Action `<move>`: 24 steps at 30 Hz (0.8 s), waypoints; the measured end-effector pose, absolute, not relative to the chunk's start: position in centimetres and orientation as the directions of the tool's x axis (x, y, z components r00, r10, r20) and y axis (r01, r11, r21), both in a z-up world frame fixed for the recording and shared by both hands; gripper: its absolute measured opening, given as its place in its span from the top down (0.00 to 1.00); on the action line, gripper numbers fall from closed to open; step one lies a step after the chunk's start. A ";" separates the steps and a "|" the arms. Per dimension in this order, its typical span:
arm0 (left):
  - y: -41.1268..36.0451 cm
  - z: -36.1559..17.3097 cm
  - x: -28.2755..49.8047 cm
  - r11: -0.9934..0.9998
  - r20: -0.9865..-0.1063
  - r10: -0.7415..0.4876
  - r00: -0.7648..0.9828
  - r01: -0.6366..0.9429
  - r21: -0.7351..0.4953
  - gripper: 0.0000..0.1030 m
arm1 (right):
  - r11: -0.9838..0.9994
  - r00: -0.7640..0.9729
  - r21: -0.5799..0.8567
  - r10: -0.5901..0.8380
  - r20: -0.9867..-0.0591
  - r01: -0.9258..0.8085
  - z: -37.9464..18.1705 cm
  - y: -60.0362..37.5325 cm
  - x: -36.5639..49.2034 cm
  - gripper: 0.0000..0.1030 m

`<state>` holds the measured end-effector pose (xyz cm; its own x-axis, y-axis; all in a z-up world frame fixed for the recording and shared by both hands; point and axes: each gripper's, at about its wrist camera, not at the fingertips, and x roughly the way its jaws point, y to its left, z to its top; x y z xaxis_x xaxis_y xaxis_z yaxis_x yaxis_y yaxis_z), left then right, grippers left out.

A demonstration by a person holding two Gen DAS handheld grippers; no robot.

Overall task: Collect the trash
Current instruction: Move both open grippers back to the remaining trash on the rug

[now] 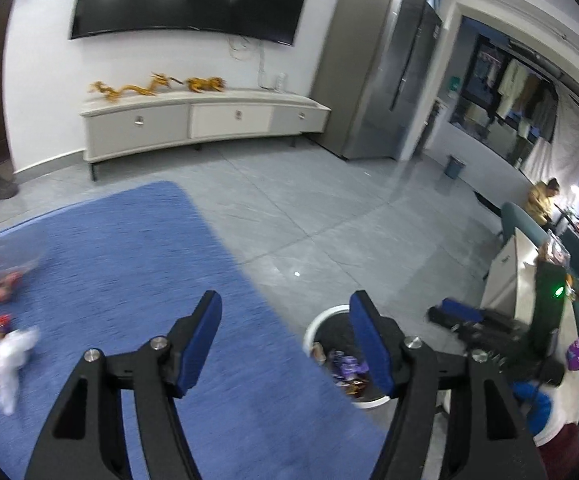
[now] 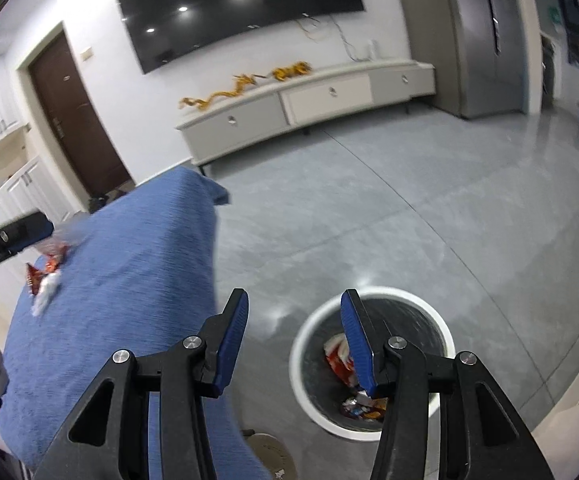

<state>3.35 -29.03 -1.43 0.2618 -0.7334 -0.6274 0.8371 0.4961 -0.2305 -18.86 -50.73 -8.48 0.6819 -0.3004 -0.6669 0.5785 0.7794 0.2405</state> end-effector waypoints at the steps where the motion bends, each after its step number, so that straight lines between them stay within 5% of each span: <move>1: -27.8 -1.3 3.8 0.508 -0.624 -0.731 0.276 0.831 -0.227 0.37 | 0.793 0.692 0.234 -0.297 -0.658 0.563 -7.5 -49.8 -18.4 0.53; 14: -10.6 -3.7 11.3 0.716 -0.622 -0.625 0.472 0.664 -0.215 0.37 | 0.914 0.755 0.184 -0.170 -0.633 0.361 -2.7 -40.1 -9.4 0.52; 24: -9.8 -6.8 15.7 0.706 -0.657 -0.614 0.438 0.676 -0.208 0.38 | 0.964 0.745 0.172 -0.040 -0.665 0.205 -3.9 -35.5 -0.4 0.51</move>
